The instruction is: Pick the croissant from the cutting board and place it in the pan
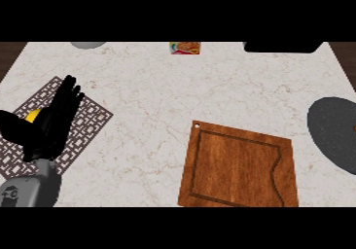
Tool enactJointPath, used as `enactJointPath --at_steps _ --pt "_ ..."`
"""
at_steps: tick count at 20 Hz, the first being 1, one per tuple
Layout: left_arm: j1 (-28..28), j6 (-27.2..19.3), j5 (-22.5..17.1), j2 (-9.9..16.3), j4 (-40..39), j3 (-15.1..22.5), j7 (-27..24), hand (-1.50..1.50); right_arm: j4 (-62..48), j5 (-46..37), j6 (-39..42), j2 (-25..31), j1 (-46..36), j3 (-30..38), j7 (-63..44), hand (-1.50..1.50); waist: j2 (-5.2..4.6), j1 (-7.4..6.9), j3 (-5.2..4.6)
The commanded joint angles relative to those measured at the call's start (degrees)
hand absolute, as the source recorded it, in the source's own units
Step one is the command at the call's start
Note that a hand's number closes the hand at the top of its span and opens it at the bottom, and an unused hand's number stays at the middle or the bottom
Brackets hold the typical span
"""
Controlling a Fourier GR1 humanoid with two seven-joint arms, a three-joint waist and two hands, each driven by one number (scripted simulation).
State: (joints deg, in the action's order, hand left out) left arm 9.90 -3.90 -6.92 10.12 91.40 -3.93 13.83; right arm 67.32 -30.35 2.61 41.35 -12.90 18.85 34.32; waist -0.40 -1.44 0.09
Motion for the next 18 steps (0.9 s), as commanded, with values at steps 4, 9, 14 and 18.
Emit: enactJointPath --at_steps 4,9,14,18 --pt "0.8 -0.3 0.8 -0.9 -1.1 0.1 -1.0 0.0 -24.9 -5.8 -7.6 -2.5 -11.4 -3.0 13.5 1.5 0.06 0.29 0.0" --pt "1.3 -0.6 0.9 -0.7 -0.7 -0.3 -0.1 0.0 -35.2 -9.9 -7.4 -3.4 -16.8 -4.0 2.7 1.5 -0.26 -0.66 0.02" --pt "1.7 2.2 -0.7 -0.2 -4.3 -1.3 -2.7 0.0 -47.4 -10.5 -2.9 -0.2 -21.4 -3.4 8.7 -1.5 -0.4 -0.46 0.07" --pt "-0.4 0.0 0.4 -0.8 0.1 -0.8 -0.4 0.0 -52.7 -9.1 -4.9 0.1 -22.1 -1.0 15.4 -1.5 -0.31 -0.65 0.15"
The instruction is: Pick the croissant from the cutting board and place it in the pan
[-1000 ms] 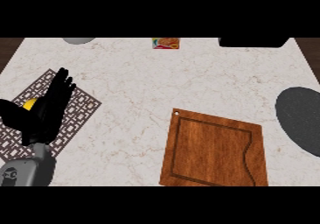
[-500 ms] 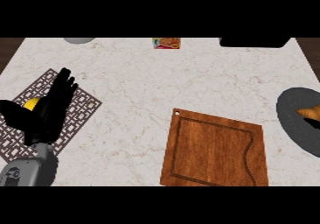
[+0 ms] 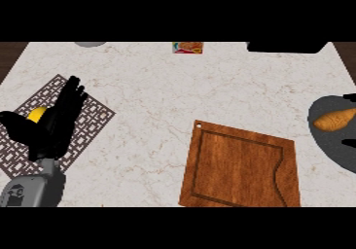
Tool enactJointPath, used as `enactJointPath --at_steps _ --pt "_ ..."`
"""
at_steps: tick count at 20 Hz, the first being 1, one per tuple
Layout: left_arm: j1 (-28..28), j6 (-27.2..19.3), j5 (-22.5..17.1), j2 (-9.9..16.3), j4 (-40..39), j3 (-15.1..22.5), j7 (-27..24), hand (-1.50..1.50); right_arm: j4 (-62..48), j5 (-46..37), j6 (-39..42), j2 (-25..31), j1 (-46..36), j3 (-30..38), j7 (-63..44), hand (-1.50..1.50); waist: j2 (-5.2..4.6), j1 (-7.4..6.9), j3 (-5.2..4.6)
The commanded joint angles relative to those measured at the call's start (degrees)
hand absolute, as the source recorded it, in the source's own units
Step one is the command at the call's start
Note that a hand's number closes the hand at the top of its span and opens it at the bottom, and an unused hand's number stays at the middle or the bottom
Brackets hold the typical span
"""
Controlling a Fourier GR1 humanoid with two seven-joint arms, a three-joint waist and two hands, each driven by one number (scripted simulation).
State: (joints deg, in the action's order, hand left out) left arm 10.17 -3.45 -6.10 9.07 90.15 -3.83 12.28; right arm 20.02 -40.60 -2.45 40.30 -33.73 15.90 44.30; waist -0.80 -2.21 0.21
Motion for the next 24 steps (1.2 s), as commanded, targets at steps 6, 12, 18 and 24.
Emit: enactJointPath --at_steps 6,12,18,24 --pt "-1.4 0.2 0.8 0.2 -0.2 -0.3 -1.6 0.0 -8.0 10.9 15.4 6.4 -1.6 10.2 11.7 -1.5 0.1 1.04 0.05" --pt "0.2 1.4 -1.5 0.9 1.1 -1.1 1.5 0.0 -13.3 17.4 28.4 10.8 -0.7 16.0 10.5 -1.5 0.02 0.95 0.16" --pt "0.3 0.0 -1.1 0.6 0.7 -1.8 1.5 0.0 -13.7 19.4 42.8 17.1 2.6 16.8 12.7 -1.5 0.09 2.12 0.4" --pt "-0.3 -0.7 -0.9 0.3 -0.3 -2.6 0.2 0.0 -11.4 20.8 46.7 18.3 6.4 16.6 14.8 -1.5 0.25 3.42 0.55"
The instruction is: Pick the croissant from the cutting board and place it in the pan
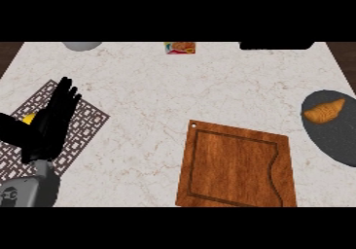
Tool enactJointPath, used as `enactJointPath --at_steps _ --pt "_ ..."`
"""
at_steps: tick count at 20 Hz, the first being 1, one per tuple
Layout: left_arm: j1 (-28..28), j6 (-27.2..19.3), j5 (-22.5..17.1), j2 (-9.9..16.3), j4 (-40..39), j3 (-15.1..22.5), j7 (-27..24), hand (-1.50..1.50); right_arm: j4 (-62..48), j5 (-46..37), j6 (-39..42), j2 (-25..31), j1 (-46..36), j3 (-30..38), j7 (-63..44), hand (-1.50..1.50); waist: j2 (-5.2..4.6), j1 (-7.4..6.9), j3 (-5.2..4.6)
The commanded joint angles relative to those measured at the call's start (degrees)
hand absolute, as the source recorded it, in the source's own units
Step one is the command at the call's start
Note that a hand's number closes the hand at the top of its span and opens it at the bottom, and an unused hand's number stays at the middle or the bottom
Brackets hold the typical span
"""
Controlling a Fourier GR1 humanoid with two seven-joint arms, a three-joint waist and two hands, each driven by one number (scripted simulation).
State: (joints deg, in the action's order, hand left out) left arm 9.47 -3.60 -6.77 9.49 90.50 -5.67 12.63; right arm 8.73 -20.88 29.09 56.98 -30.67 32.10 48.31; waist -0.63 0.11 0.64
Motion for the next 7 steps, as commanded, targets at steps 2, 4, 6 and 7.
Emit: enactJointPath --at_steps 2,4,6,7 --pt "-0.5 -0.4 0.9 -0.8 -1.1 0.5 -1.7 0.0 0.6 1.9 15.5 2.2 2.9 0.7 9.5 -1.5 0.02 0.45 0.0" --pt "-0.3 0.1 -0.6 0.4 0.6 -0.9 0.1 0.0 1.6 2.3 14.5 2.1 5.7 0.6 11.4 -1.5 0.28 0.58 0.12" --pt "0.9 -0.7 0.6 0.6 1.5 -0.1 1.4 0.0 2.3 2.3 14.2 1.7 6.8 0.0 11.4 -1.5 0.32 0.54 0.15" --pt "0.3 0.8 -1.0 1.3 0.9 -1.1 1.0 0.0 2.6 2.8 14.7 2.4 7.0 0.2 11.1 -1.5 0.29 0.38 0.07"
